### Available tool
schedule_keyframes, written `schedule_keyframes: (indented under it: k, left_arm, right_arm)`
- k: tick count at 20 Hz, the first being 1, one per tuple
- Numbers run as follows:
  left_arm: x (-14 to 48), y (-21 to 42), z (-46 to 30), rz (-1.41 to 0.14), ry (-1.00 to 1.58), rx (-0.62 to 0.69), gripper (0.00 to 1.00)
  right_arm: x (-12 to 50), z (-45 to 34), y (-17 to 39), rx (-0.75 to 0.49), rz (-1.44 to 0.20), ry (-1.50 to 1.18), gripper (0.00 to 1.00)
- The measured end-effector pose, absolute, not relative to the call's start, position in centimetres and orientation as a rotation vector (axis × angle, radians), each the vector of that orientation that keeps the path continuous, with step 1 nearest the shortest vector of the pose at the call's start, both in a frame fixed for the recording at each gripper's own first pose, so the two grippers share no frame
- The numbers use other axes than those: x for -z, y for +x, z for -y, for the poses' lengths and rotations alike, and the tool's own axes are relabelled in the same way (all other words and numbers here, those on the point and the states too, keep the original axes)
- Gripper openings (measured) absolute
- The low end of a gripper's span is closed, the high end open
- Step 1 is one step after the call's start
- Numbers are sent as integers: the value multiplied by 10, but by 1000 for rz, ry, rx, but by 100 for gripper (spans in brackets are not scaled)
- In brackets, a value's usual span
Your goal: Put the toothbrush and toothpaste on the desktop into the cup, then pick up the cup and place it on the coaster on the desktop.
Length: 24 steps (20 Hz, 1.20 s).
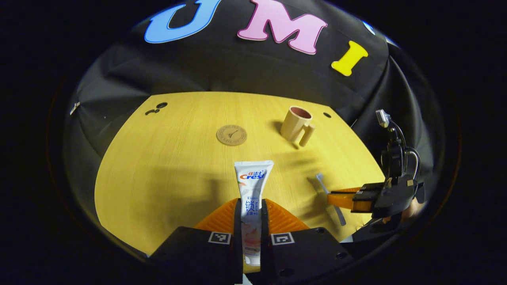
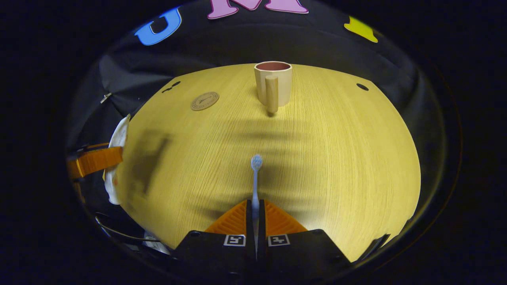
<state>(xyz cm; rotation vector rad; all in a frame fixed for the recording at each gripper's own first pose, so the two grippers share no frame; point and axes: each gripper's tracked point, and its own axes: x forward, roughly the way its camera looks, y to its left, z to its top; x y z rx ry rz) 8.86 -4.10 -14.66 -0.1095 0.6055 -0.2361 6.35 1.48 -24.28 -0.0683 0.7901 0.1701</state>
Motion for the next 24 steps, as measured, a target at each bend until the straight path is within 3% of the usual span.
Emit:
schedule_keyframes:
  k: [12, 13, 14, 24]
  left_arm:
    - [-22, 218, 151, -269, -228, 392, 22]
    - [-28, 227, 158, -260, -218, 401, 27]
    - [-34, 237, 165, -238, -205, 404, 22]
    - [-19, 345, 217, -110, -144, 433, 23]
  right_arm:
    - [137, 0, 90, -324, -537, -2, 6]
    - [130, 3, 93, -326, -522, 7, 5]
    - [125, 8, 95, -325, -507, 6, 5]
    - [142, 46, 103, -306, -555, 20, 5]
